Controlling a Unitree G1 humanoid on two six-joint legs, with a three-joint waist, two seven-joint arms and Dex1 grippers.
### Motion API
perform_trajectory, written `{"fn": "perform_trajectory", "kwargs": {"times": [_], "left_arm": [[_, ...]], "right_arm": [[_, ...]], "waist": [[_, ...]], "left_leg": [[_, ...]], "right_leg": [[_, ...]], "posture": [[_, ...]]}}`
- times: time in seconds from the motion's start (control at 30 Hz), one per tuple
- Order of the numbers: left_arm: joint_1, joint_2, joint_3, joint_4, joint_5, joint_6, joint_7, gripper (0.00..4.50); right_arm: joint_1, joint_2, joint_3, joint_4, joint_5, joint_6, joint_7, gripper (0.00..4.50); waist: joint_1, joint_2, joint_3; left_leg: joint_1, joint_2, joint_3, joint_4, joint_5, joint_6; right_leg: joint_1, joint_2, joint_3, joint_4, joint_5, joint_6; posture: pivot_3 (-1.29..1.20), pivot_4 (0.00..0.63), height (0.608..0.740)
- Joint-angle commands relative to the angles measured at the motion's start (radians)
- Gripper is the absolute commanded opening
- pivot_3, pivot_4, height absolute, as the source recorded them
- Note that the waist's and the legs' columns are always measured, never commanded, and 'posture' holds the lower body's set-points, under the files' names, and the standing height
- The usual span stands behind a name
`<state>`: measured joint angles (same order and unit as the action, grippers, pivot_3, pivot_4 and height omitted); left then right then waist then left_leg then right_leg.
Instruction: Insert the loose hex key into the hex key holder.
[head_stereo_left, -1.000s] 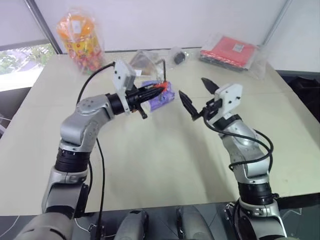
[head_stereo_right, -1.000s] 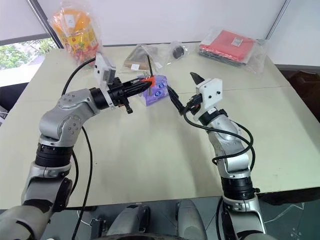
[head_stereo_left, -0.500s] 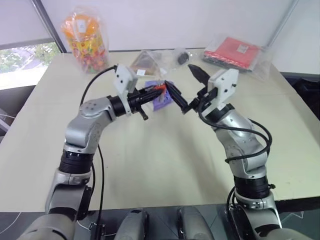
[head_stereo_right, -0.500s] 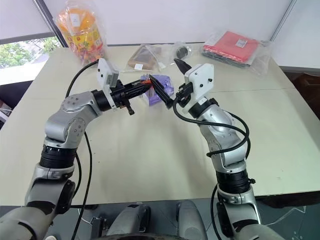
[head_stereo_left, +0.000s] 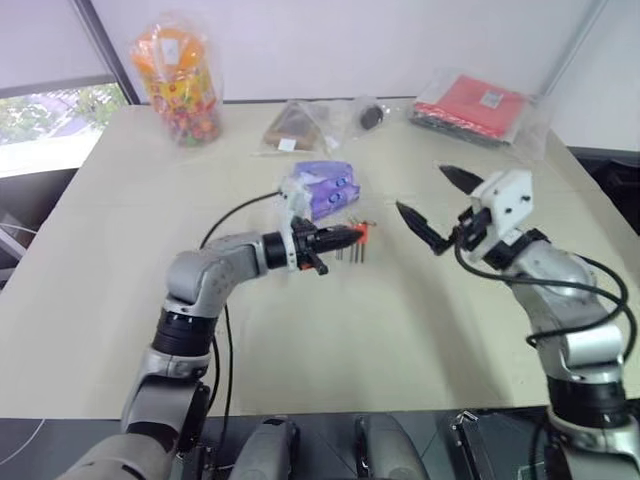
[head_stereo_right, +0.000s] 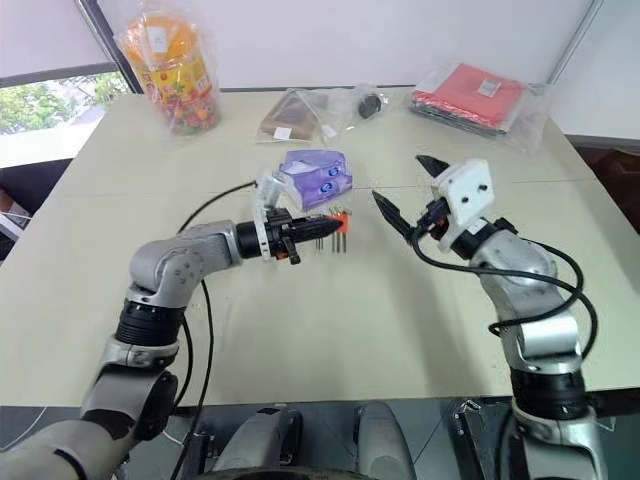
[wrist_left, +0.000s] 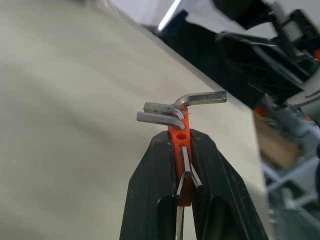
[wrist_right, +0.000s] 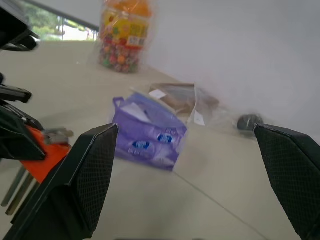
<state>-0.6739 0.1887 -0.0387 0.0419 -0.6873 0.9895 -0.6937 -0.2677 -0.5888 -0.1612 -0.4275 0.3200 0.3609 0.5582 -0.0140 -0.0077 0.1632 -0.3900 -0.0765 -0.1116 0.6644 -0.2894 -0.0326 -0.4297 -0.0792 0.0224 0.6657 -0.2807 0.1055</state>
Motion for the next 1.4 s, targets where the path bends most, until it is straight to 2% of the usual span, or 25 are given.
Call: {"fn": "perform_trajectory", "kwargs": {"times": [0.03, 0.43, 0.57, 0.7, 0.73, 0.77, 0.83, 0.93, 1.03, 1.17, 1.27, 1.4], "left_arm": [[-0.037, -0.048, 0.054, 0.077, -0.039, 0.073, 0.056, 0.00], [-0.083, -0.096, 0.056, 0.397, 0.071, 0.089, 0.137, 0.00], [-0.079, -0.072, 0.060, 0.375, 0.079, 0.107, 0.131, 1.70], [-0.068, -0.033, 0.052, 0.326, 0.098, 0.112, 0.127, 3.80], [-0.062, -0.020, 0.040, 0.308, 0.107, 0.108, 0.122, 4.20], [-0.056, 0.000, 0.018, 0.286, 0.126, 0.095, 0.114, 4.43], [-0.044, 0.057, -0.038, 0.229, 0.166, 0.047, 0.082, 4.43], [-0.024, 0.176, -0.146, 0.127, 0.281, -0.135, 0.011, 4.43], [-0.017, 0.236, -0.180, 0.087, 0.350, -0.284, -0.033, 4.43], [-0.017, 0.294, -0.116, 0.000, 0.341, -0.404, -0.101, 4.43], [-0.005, 0.340, -0.081, -0.071, 0.314, -0.414, -0.158, 4.43], [0.050, 0.456, -0.058, -0.191, 0.299, -0.467, -0.282, 4.43]], "right_arm": [[0.031, -0.016, -0.035, -0.086, 0.007, 0.006, -0.012, 4.46], [0.084, -0.013, -0.035, -0.145, -0.016, 0.018, -0.077, 4.46], [0.093, -0.016, -0.032, -0.137, -0.022, 0.009, -0.071, 4.50], [0.085, -0.021, -0.024, -0.114, -0.032, -0.004, -0.059, 4.50], [0.082, -0.021, -0.021, -0.112, -0.032, -0.005, -0.056, 4.50], [0.078, -0.022, -0.018, -0.108, -0.031, -0.007, -0.052, 4.50], [0.067, -0.024, -0.013, -0.097, -0.032, -0.011, -0.044, 4.50], [0.049, -0.037, -0.009, -0.071, -0.034, -0.024, -0.018, 4.50], [0.034, -0.051, -0.006, -0.051, -0.036, -0.032, 0.008, 4.50], [0.027, -0.162, 0.008, -0.020, -0.031, -0.003, 0.131, 4.50], [0.011, -0.247, 0.015, 0.026, -0.044, -0.013, 0.207, 4.50], [0.001, -0.399, 0.014, 0.082, -0.016, -0.033, 0.404, 4.50]], "waist": [[0.000, 0.000, 0.000], [0.004, -0.001, 0.000], [0.002, 0.000, -0.001], [0.001, 0.000, -0.001], [0.000, 0.000, -0.001], [-0.002, 0.000, -0.001], [-0.005, 0.000, -0.001], [-0.003, 0.000, -0.001], [0.003, 0.000, -0.001], [0.020, 0.000, -0.001], [0.024, 0.000, -0.001], [0.019, 0.000, -0.001]], "left_leg": [[0.000, 0.000, 0.000, 0.000, 0.000, 0.000], [0.000, 0.000, 0.000, 0.000, 0.000, 0.000], [0.000, 0.000, 0.000, 0.000, 0.000, 0.000], [0.002, 0.000, 0.000, 0.000, 0.000, 0.000], [0.002, 0.000, 0.000, 0.000, 0.000, 0.000], [0.003, 0.000, 0.000, 0.000, 0.000, 0.000], [0.003, 0.001, 0.001, 0.000, 0.000, 0.000], [0.004, 0.001, 0.001, -0.001, 0.000, 0.000], [0.004, 0.001, 0.001, -0.001, 0.000, -0.001], [0.001, -0.001, 0.000, 0.000, 0.000, 0.000], [0.000, -0.001, 0.001, 0.001, 0.000, 0.000], [0.000, 0.000, 0.001, 0.000, 0.000, 0.000]], "right_leg": [[0.000, 0.000, 0.000, 0.000, 0.000, 0.000], [0.000, 0.000, 0.000, 0.000, 0.000, 0.000], [0.000, 0.000, 0.000, 0.000, 0.000, 0.000], [0.002, 0.000, 0.000, 0.000, 0.000, 0.000], [0.002, 0.000, 0.000, 0.000, 0.000, 0.000], [0.002, 0.000, 0.001, 0.000, 0.000, 0.000], [0.002, 0.000, 0.001, 0.000, 0.000, 0.000], [0.002, 0.000, 0.002, 0.000, 0.000, 0.000], [0.002, -0.001, 0.002, 0.000, 0.000, 0.000], [0.002, -0.002, 0.001, -0.002, 0.000, 0.000], [0.002, -0.002, 0.001, -0.003, 0.000, 0.000], [0.002, -0.002, 0.001, -0.003, 0.000, 0.000]], "posture": [[0.00, 0.150, 0.740], [0.00, 0.150, 0.740], [0.00, 0.150, 0.740], [0.00, 0.150, 0.740], [0.00, 0.150, 0.740], [0.00, 0.150, 0.740], [0.00, 0.150, 0.740], [0.00, 0.150, 0.740], [0.00, 0.150, 0.740], [0.00, 0.150, 0.740], [0.00, 0.150, 0.740], [0.00, 0.150, 0.740]]}}
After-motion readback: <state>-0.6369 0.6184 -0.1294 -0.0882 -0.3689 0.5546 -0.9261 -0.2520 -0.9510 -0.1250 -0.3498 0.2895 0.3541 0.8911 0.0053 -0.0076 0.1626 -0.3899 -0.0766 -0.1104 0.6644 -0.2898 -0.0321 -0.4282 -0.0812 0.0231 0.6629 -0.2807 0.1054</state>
